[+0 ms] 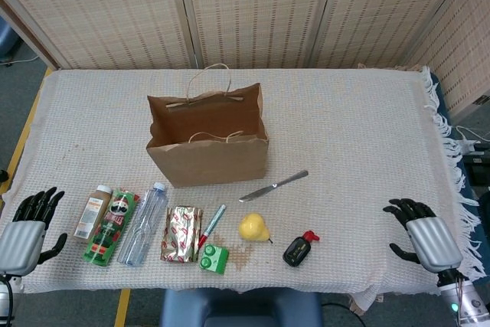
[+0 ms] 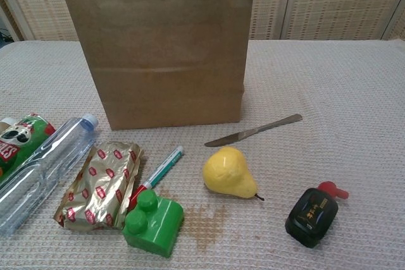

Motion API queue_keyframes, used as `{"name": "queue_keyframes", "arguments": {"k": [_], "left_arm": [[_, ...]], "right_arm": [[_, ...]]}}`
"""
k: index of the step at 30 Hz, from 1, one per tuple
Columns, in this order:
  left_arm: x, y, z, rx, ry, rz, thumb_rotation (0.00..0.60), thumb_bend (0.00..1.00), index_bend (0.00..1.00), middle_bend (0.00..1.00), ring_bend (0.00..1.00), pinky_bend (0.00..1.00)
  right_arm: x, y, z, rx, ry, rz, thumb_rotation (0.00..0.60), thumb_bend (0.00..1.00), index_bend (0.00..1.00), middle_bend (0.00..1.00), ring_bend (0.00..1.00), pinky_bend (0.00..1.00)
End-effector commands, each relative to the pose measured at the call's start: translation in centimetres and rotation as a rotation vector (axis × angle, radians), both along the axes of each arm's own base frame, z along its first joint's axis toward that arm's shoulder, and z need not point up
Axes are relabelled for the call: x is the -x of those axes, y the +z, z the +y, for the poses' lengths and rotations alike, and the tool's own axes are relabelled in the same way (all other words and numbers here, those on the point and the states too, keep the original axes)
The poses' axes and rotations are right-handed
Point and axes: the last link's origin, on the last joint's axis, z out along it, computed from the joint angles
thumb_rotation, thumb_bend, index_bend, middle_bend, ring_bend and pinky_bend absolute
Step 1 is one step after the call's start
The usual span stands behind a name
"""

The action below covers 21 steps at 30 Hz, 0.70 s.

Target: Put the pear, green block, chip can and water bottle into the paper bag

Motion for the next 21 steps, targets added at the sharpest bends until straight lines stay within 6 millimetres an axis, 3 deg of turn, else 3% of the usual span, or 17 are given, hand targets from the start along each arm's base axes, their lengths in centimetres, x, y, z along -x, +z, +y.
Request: {"name": "queue_keyframes", "arguments": {"k": [1,7,21], "left_arm": [[0.0,0.0,-0.1,0.006,0.000,-0.005,0.600,0.36,0.00,0.00,0.00,0.09],[-0.1,0.0,-0.2,0.009,-0.001,-0.008,0.600,0.36,0.00,0.00,0.00,0.09],[0.3,0.2,-0.2,0.011,0.027,-0.020,0.600,0.35,0.00,0.00,0.00,0.09]], "right_arm": [[-1.6,-1.7,0.1,-0.134,0.040,-0.004,0.600,0.10,0.26,0.23,0.17,0.26],[-4.8,-4.4,-0.6,-0.226,0.163,0.034,0.600,0.10,0.27,0.23,0.17,0.27],[-8.8,-9.8,-2.8,-0.364,0.256,0.070,0.600,0.10,0.27,0.23,0.17,0.27]]}}
